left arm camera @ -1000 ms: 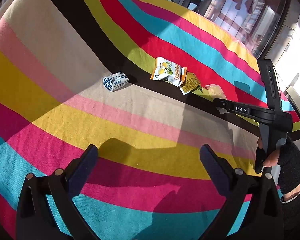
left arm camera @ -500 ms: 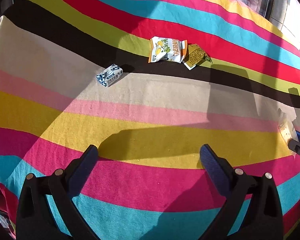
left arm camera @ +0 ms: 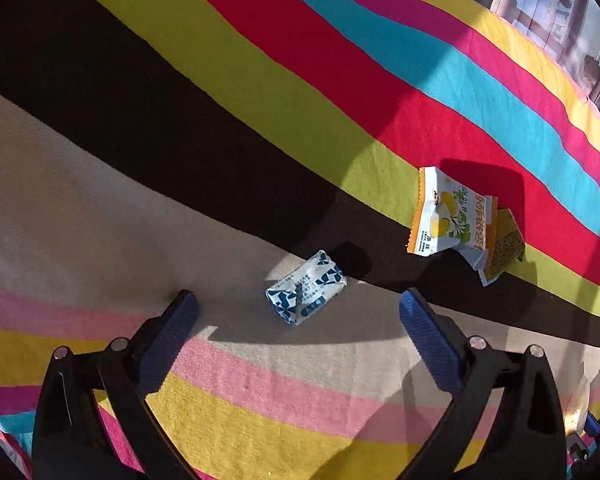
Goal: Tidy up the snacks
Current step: 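Grasp the clear bread pack with the right tool while the left tool grasps the white-blue packet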
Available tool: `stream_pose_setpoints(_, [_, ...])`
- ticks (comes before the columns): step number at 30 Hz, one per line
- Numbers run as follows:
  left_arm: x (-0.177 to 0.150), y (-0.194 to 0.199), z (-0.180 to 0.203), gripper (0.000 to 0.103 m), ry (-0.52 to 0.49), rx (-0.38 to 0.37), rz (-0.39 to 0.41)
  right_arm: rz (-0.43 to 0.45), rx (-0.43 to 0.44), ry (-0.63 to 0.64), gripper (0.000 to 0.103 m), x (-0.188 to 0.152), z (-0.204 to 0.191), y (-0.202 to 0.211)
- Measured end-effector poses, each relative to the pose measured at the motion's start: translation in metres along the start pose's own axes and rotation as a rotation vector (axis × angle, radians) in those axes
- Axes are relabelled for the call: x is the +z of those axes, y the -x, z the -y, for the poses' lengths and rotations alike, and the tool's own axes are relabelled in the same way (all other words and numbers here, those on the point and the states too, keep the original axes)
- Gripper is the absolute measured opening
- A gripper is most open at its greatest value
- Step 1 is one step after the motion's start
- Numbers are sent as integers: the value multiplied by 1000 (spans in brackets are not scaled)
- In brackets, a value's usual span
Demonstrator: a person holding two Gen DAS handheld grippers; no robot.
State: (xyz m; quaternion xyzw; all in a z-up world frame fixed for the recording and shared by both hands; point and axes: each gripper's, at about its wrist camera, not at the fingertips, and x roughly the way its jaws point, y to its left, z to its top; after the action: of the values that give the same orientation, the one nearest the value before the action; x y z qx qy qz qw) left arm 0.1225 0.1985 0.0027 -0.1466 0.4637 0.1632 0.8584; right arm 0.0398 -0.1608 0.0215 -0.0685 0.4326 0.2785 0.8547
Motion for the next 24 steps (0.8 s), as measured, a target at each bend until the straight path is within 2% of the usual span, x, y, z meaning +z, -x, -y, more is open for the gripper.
stream_pose_setpoints(2, [3,0,1,101,115,33,-4,-6,3,0,39,0,-1,-1])
stream_pose_setpoints(5, [7,-2,4,101,275,122,-7,-7,4,-1,39,0,0,-1])
stream_pose_setpoints(9, [11,-10,19,99,355,268,-21,1,9,-10,39,-1,1,0])
stream_pose_setpoints(11, [9,-10,27,85,365,369,0,5,14,-16,39,-1,2,0])
stream_pose_setpoints(12, [6,-7,31,68,355,370,33,7,17,-19,40,-2,2,0])
stream_pose_setpoints(13, [4,-4,36,42,336,374,57,9,21,-22,40,-2,3,1])
stream_pose_setpoints(14, [1,-2,39,36,323,365,69,11,24,-23,40,-2,3,1])
stream_pose_setpoints(17, [-10,2,43,36,275,332,103,15,30,-23,40,-3,3,1])
stream_pose_setpoints(19, [-16,5,42,39,250,261,119,14,32,-21,40,-3,3,1])
stream_pose_setpoints(20, [-16,5,43,44,217,229,110,14,32,-21,40,-3,3,1])
stream_pose_setpoints(21, [-17,5,46,60,163,181,100,14,31,-21,40,-3,3,1])
stream_pose_setpoints(22, [-17,3,50,71,100,131,89,13,32,-21,40,-3,3,1])
stream_pose_setpoints(24, [-21,3,57,71,-35,113,64,10,30,-20,40,-3,3,1])
